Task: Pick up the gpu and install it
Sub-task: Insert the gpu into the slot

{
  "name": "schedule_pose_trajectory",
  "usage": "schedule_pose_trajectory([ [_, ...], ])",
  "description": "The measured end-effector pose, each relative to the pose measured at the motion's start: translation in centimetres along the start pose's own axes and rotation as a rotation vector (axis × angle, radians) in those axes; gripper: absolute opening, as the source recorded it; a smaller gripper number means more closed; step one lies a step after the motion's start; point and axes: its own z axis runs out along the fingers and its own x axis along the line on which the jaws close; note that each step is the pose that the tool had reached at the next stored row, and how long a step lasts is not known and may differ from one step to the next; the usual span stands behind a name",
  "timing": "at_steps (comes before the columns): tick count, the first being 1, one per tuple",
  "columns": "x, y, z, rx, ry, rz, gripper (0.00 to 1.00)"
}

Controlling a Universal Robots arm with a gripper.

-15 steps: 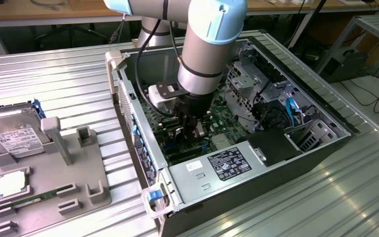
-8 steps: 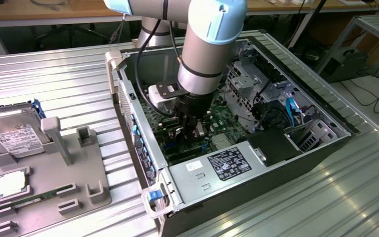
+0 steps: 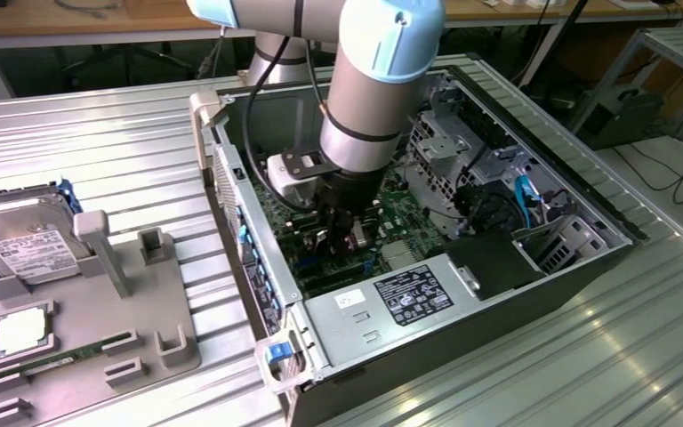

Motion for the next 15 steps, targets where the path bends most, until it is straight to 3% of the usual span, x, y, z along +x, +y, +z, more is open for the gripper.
schedule_pose_trajectory([
  [3, -0.1, 0.01, -0.83, 0.0003, -0.0003, 0.0, 0.35],
  [11, -0.4, 0.09, -4.38, 0.0011, 0.0013, 0.0, 0.35],
  [15, -0.4, 0.08, -4.8, 0.0016, 0.0017, 0.0, 0.35],
])
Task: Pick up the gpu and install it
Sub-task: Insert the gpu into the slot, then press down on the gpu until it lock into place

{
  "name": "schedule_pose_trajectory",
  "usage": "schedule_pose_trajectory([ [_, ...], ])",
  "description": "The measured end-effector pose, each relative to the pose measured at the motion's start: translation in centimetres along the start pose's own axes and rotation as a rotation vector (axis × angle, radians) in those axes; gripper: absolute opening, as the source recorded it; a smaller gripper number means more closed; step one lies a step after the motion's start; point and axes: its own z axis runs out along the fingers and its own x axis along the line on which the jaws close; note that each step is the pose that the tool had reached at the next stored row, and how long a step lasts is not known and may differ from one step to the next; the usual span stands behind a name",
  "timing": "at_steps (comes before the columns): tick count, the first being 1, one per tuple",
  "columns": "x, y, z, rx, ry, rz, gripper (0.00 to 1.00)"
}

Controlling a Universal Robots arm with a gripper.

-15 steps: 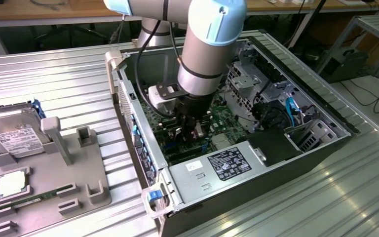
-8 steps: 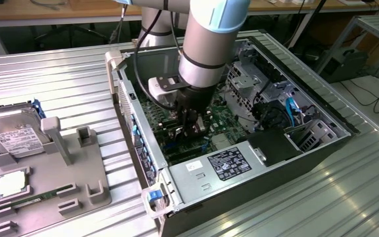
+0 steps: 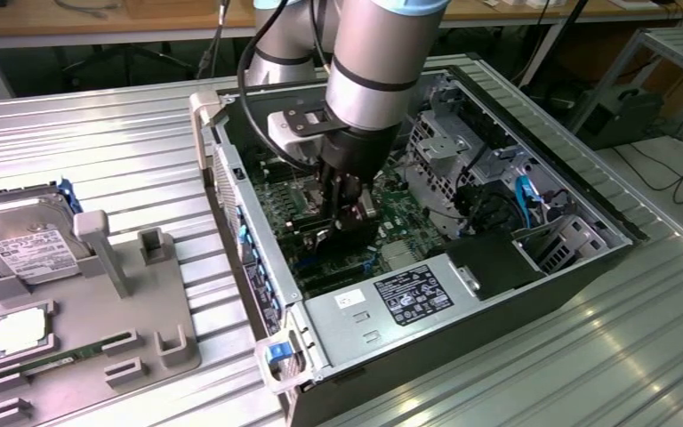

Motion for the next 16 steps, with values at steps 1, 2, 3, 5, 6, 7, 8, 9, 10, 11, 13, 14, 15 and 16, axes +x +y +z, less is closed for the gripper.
schedule_pose_trajectory([
  [1, 0.0, 0.0, 0.0, 0.0, 0.0, 0.0, 0.35],
  [2, 0.0, 0.01, 0.0, 0.0, 0.0, 0.0, 0.35],
  [3, 0.0, 0.01, 0.0, 0.0, 0.0001, 0.0, 0.34],
  [5, 0.0, 0.0, 0.0, 0.0, 0.0001, 0.0, 0.21],
  [6, 0.0, 0.01, -0.01, -0.0001, 0.0001, 0.0, 0.21],
  [7, 0.0, 0.0, -0.01, -0.0001, 0.0001, 0.0, 0.21],
  [8, 0.0, 0.0, -0.01, -0.0001, 0.0001, 0.0, 0.11],
  [9, 0.0, 0.0, -0.01, -0.0001, 0.0001, 0.0, 0.11],
  [10, 0.0, 0.0, 0.0, -0.0001, 0.0001, 0.0, 0.11],
  [11, 0.0, 0.01, -0.01, -0.0001, 0.0001, 0.0, 0.11],
  [13, 0.0, 0.01, -0.01, -0.0001, 0.0001, 0.0, 0.11],
  [14, 0.0, 0.01, -0.01, -0.0001, 0.0001, 0.0, 0.11],
  [15, 0.0, 0.01, -0.01, -0.0001, 0.0001, 0.0, 0.11],
  [16, 0.0, 0.01, -0.01, -0.0001, 0.0001, 0.0, 0.11],
])
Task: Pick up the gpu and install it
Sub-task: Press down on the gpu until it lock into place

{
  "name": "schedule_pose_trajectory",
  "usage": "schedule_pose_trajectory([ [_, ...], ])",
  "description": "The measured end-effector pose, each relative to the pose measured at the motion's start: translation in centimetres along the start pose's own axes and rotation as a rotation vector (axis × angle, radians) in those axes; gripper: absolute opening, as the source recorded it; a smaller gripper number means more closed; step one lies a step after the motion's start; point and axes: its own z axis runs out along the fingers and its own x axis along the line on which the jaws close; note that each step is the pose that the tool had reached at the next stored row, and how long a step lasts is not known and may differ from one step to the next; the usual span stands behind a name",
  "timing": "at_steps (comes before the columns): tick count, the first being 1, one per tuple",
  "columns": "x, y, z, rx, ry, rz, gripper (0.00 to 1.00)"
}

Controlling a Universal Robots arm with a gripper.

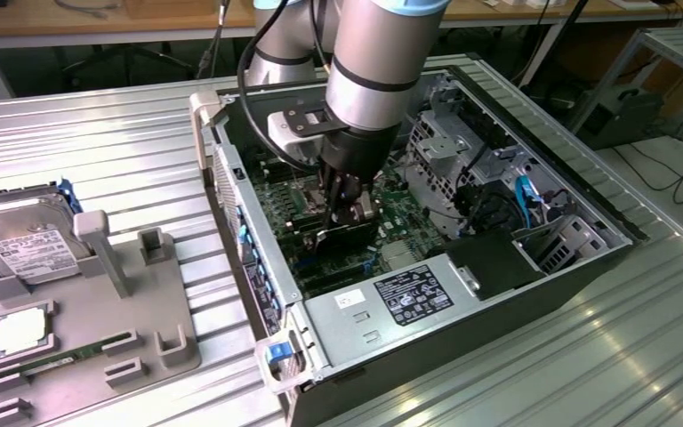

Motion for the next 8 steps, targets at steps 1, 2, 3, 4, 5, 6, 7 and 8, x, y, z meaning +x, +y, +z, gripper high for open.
schedule_pose_trajectory([
  [1, 0.0, 0.0, 0.0, 0.0, 0.0, 0.0, 0.11],
  [2, 0.0, 0.0, 0.0, 0.0, -0.0001, 0.0, 0.11],
  [3, 0.0, 0.0, 0.0, 0.0, 0.0, 0.0, 0.11],
  [4, 0.0, 0.0, 0.0, 0.0, 0.0, 0.0, 0.11],
  [5, 0.0, 0.02, 0.0, 0.0, 0.0, 0.0, 0.11],
  [6, 0.0, 0.04, 0.0, -0.0013, 0.0001, 0.0, 0.11],
  [7, 0.0, 0.03, 0.0, -0.0126, 0.0001, 0.0, 0.11],
  [8, 0.0, 0.04, 0.0, -0.0328, 0.0, 0.001, 0.11],
])
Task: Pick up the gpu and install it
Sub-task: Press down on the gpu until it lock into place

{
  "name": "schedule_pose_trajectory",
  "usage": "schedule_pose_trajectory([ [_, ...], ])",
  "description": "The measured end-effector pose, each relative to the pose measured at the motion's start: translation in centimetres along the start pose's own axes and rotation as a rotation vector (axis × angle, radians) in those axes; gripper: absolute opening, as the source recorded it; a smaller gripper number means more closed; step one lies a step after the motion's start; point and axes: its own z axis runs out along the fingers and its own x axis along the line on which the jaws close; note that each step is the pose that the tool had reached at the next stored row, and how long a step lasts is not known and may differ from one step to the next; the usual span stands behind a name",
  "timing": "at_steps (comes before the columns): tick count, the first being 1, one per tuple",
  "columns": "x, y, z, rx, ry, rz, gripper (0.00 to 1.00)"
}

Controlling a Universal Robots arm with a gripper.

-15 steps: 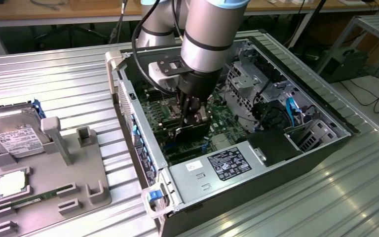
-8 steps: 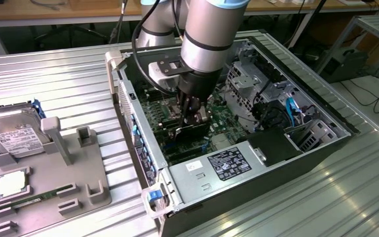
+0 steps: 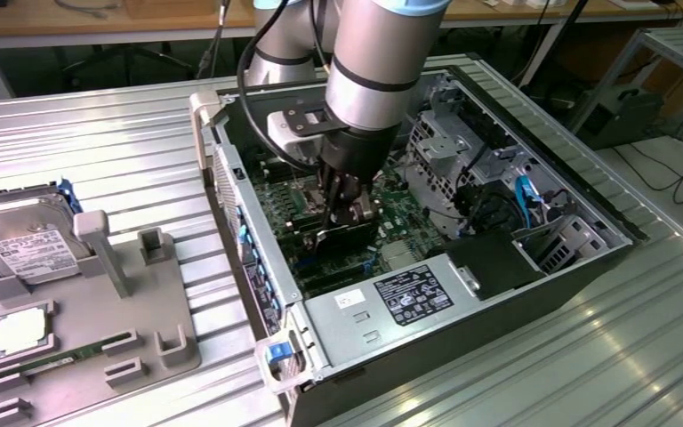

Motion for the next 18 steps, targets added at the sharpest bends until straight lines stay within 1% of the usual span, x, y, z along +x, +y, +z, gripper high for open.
schedule_pose_trajectory([
  [1, 0.0, 0.01, 0.0, -0.0171, 0.0001, 0.001, 0.11],
  [2, 0.0, 0.01, 0.0, -0.0514, 0.0001, 0.002, 0.11],
  [4, 0.0, 0.01, 0.0, -0.0847, 0.0002, 0.003, 0.11],
  [5, -0.01, 0.01, 0.0, -0.1115, 0.0001, 0.004, 0.11],
  [6, -0.01, 0.0, 0.0, -0.1233, 0.0003, 0.005, 0.11],
  [7, -0.06, 0.01, -0.01, -0.1506, 0.0004, 0.006, 0.11],
  [8, -0.1, 0.01, 0.0, -0.1746, 0.0003, 0.007, 0.11],
  [9, -0.13, 0.01, 0.0, -0.1887, 0.0004, 0.008, 0.11],
  [10, -0.18, 0.01, 0.01, -0.2043, 0.0003, 0.009, 0.11],
  [11, -0.26, 0.01, 0.01, -0.2169, 0.0003, 0.01, 0.11],
  [12, -0.39, 0.02, 0.02, -0.2254, 0.0005, 0.011, 0.11],
  [13, -0.44, 0.02, 0.02, -0.2297, 0.0006, 0.011, 0.11],
  [16, -0.44, 0.01, -0.01, -0.2319, 0.0009, 0.011, 0.11],
  [17, -0.44, 0.0, -0.04, -0.2362, 0.0009, 0.011, 0.11],
  [18, -0.45, 0.0, -0.06, -0.2454, 0.0008, 0.011, 0.11],
])
